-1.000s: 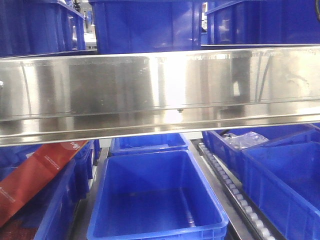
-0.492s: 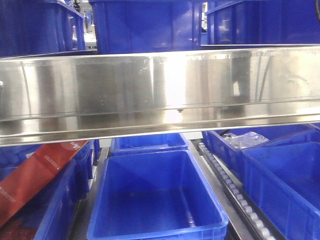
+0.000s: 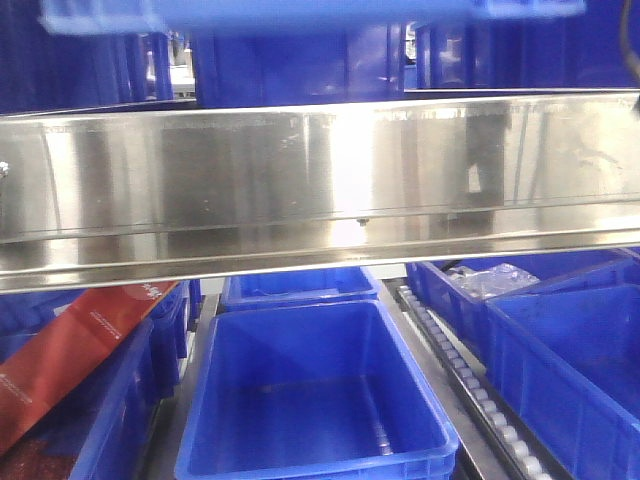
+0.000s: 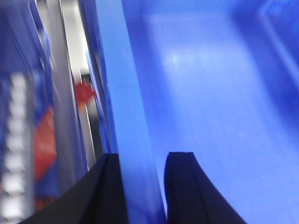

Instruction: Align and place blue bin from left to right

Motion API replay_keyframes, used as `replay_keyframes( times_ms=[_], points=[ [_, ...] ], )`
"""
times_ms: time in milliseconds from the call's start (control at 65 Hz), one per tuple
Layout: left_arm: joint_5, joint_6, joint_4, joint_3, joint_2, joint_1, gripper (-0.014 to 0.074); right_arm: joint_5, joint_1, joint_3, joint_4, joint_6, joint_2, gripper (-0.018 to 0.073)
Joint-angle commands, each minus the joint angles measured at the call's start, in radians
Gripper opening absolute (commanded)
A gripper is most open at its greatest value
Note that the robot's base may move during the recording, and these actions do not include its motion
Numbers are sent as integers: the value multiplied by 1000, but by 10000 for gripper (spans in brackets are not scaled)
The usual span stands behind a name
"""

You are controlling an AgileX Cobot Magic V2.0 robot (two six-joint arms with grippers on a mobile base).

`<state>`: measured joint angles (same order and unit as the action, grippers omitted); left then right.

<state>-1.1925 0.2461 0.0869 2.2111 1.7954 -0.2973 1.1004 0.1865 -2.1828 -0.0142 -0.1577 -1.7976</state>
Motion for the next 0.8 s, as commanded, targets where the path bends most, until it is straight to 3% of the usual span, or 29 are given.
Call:
replay_keyframes(
  times_ms=[0,323,431,508,708,785],
  points=[
    [42,2,-35,16,14,-1,-18,-143,-23,-21,38,21,-14,-75],
    [32,28,15,14,108,-1,-17,-190,-58,-21,37,21,-118,-75],
    [29,28,32,14,116,-1,37,-190,-58,-21,37,21,-128,-39],
    [28,28,32,14,117,-1,143,-188,-58,-21,37,23,-132,56],
    [23,28,35,14,117,1,539,-181,-58,-21,37,27,-132,440],
    [17,28,35,19,117,1,617,-171,-58,-21,37,27,-132,577]
  ],
)
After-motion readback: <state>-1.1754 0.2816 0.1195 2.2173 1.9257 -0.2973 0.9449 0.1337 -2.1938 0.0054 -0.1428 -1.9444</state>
